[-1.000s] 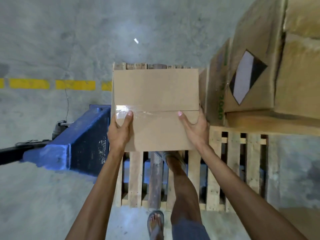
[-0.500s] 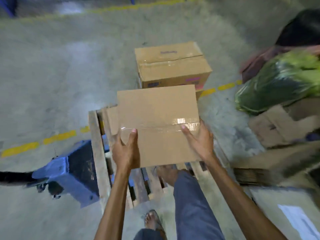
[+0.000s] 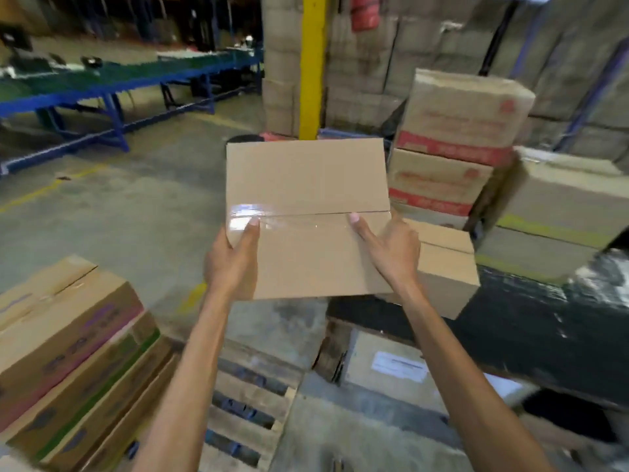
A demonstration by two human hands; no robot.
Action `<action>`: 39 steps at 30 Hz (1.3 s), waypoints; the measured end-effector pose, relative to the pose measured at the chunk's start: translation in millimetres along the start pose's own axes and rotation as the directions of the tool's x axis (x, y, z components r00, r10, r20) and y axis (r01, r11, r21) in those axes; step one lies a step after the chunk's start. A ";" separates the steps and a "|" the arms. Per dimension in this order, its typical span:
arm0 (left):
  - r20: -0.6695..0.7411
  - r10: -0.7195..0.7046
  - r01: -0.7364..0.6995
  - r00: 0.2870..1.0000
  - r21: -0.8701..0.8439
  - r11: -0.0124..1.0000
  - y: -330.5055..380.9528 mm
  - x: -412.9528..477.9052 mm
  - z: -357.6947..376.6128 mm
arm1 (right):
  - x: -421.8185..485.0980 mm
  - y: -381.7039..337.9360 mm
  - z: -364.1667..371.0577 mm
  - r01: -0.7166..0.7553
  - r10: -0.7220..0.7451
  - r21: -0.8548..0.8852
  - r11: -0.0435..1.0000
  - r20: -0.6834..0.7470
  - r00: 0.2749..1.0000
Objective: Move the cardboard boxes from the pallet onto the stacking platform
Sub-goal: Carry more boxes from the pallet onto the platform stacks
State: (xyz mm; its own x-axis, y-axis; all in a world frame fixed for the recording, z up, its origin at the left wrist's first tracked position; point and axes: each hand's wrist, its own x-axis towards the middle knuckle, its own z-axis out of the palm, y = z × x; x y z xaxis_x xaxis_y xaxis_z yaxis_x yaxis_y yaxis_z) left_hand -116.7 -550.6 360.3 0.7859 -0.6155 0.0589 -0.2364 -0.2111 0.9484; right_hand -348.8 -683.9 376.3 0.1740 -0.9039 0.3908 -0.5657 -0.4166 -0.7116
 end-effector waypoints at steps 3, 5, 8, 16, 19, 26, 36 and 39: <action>0.115 0.081 -0.083 0.990 0.010 0.997 48.5 28.8 84.5 | 52.2 45.0 -55.2 -0.098 0.094 -0.043 0.994 -0.095 0.991; 0.201 0.119 -0.123 0.972 0.008 0.992 75.6 45.7 143.1 | 90.2 82.3 -84.3 -0.183 0.172 -0.078 0.980 -0.132 0.976; 0.301 0.169 -0.195 0.939 0.058 0.979 101.0 70.5 224.0 | 144.5 139.7 -113.3 -0.275 0.257 -0.103 0.956 -0.159 0.953; 0.448 0.086 -0.218 0.890 0.251 0.943 122.7 114.7 391.9 | 246.9 262.1 -153.6 -0.417 0.429 -0.156 0.895 0.048 0.902; 0.483 0.041 -0.188 0.875 0.261 0.947 122.5 120.4 431.0 | 266.6 291.6 -158.8 -0.429 0.456 -0.208 0.879 0.099 0.885; 0.528 -0.107 -0.152 0.842 0.424 0.893 113.5 128.1 481.7 | 280.1 339.6 -142.2 -0.528 0.578 -0.268 0.806 0.160 0.801; 0.488 -0.094 -0.110 0.868 0.374 0.921 108.0 121.9 458.8 | 279.7 308.9 -123.5 -0.339 0.388 -0.509 0.791 -0.009 0.922; 0.390 0.004 -0.157 0.921 0.360 0.920 100.9 110.6 412.3 | 269.5 256.7 -88.7 -0.111 0.147 -0.414 0.903 0.056 0.988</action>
State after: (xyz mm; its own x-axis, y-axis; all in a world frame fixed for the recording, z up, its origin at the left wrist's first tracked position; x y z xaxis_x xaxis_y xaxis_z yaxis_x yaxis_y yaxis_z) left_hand -289.2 -953.0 334.1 0.4999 -0.8638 -0.0633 -0.5465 -0.3713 0.7507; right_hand -518.6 -1025.8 350.9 0.1339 -0.9592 0.2489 -0.8644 -0.2359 -0.4441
